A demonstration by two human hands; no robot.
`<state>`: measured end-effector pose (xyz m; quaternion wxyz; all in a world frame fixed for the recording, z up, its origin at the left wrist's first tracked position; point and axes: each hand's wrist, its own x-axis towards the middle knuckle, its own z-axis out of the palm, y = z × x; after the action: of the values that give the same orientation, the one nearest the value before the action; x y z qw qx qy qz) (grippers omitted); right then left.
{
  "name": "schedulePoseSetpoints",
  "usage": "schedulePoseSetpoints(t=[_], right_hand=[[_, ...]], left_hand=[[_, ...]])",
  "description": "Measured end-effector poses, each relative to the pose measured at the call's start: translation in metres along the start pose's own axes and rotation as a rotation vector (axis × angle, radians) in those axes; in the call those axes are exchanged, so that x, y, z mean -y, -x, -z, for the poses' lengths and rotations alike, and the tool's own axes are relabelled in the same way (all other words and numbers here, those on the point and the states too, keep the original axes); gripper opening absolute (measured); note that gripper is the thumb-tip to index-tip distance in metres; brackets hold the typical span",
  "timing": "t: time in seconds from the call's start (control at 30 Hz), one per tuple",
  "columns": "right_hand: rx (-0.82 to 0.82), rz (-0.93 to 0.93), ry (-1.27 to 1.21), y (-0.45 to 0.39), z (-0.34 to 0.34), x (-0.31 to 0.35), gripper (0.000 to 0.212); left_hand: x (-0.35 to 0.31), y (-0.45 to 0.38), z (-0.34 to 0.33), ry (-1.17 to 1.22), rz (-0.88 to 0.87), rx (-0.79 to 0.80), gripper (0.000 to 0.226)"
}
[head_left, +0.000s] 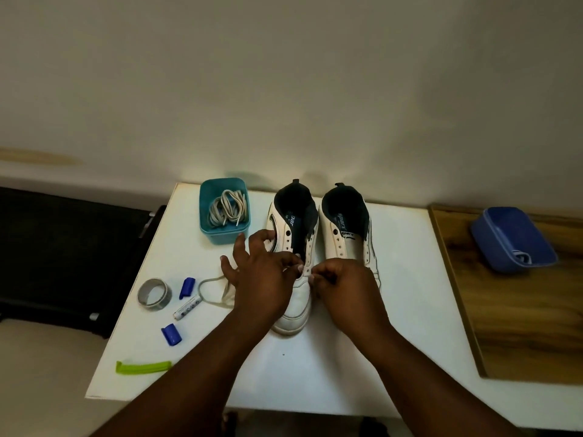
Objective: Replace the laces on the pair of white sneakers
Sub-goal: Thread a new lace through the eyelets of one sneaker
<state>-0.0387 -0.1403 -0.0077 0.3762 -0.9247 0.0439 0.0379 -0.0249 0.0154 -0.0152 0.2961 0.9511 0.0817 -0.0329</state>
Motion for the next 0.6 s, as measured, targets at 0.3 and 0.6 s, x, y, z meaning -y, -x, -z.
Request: schedulePoseSetpoints(t=[0.3, 0.6], right_hand=[[-0.045, 0.012, 0.034, -0.002, -0.006, -0.003, 0.006], [-0.041, 0.006, 0.030, -0.002, -0.008, -0.001, 0.008]], left_hand=[[0.000, -0.003, 0.006, -0.056, -0.089, 0.060, 0.015], [0.019, -0.023, 0.010, 0.043, -0.211, 0.148, 0.011]])
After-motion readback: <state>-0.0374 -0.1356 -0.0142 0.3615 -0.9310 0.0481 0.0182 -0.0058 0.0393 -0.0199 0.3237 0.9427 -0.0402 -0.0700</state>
